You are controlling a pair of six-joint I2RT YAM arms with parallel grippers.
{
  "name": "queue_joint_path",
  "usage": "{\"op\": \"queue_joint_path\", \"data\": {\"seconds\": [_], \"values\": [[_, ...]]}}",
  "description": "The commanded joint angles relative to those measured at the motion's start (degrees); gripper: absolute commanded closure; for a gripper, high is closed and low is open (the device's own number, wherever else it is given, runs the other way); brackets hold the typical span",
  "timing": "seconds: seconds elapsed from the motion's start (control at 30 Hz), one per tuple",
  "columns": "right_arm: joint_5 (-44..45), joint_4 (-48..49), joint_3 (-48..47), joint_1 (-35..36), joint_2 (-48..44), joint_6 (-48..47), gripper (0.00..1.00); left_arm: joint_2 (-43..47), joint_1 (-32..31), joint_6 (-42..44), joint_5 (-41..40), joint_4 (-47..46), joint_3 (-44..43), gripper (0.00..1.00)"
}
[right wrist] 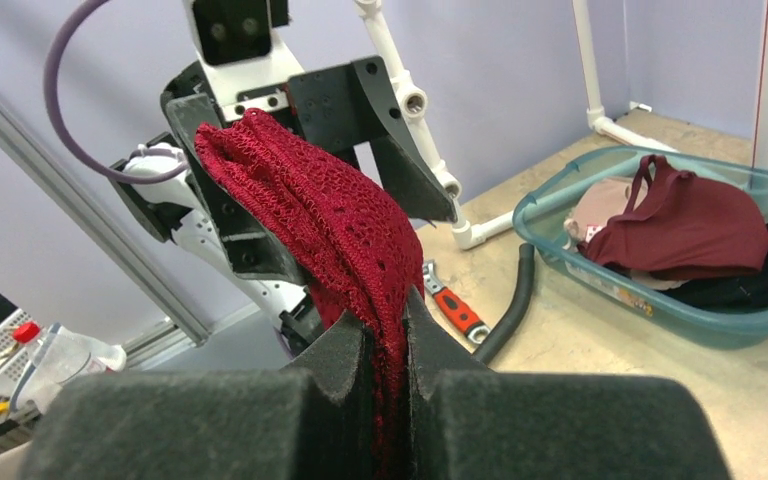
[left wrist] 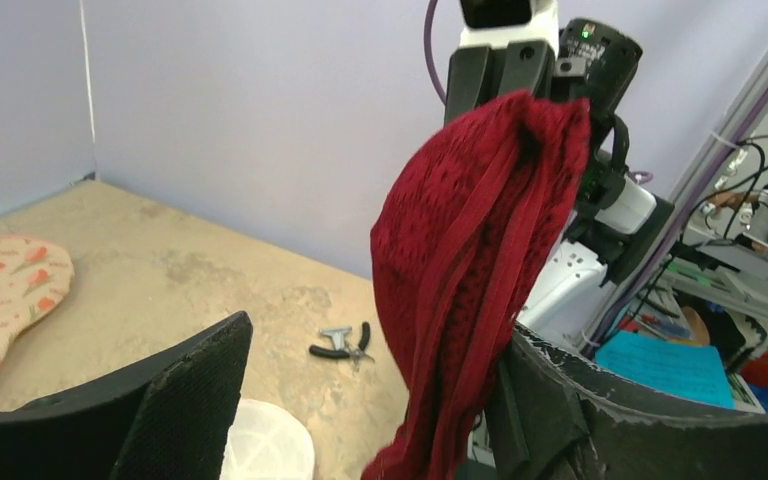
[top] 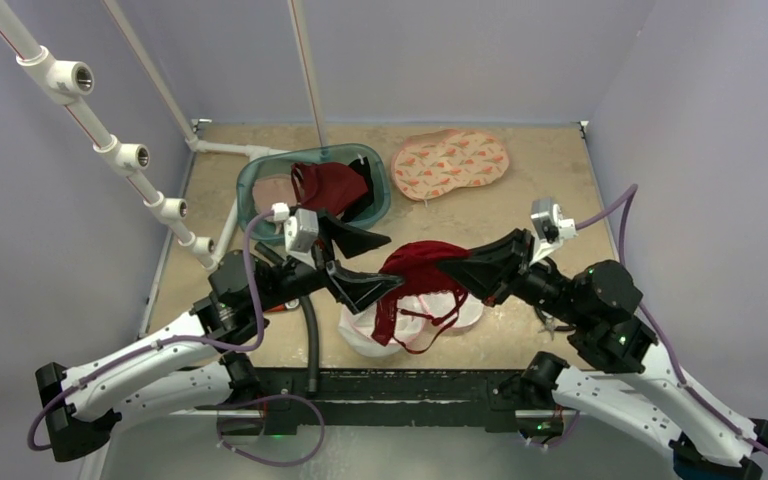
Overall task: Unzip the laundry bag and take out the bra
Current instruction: Pick up the bra from the laundry bag.
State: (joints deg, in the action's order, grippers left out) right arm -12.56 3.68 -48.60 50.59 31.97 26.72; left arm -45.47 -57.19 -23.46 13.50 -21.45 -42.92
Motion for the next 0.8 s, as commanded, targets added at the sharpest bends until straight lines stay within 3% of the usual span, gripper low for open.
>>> {"op": "queue_joint_path", "data": {"seconds": [0.0,0.2,0.5,0.7,0.77], "values": [[-0.33,2.88,-1.05,0.16,-1.89,-2.95,1.0,1.03,-0.24,-1.28,3.87,3.6,-0.01,0.21],[0.44,6.58,1.17,0.21,-2.92,-2.67,1.0,-1.16,-0.27,-5.27,5.51,-4.38,2.93,0.19],[6.24,7.95,2.56,0.21,-1.7,1.48,1.0,-1.4,-0.25,-7.19,-4.94,-18.41,9.31,0.15],[7.94,8.72,2.49,0.21,-0.52,2.51,1.0,-2.66,-0.24,-6.45,-4.87,-19.9,8.68,0.35],[8.16,9.07,3.16,0.19,-0.53,2.95,1.0,-3.07,-0.22,-7.02,-4.81,-20.81,8.73,0.36]]}}
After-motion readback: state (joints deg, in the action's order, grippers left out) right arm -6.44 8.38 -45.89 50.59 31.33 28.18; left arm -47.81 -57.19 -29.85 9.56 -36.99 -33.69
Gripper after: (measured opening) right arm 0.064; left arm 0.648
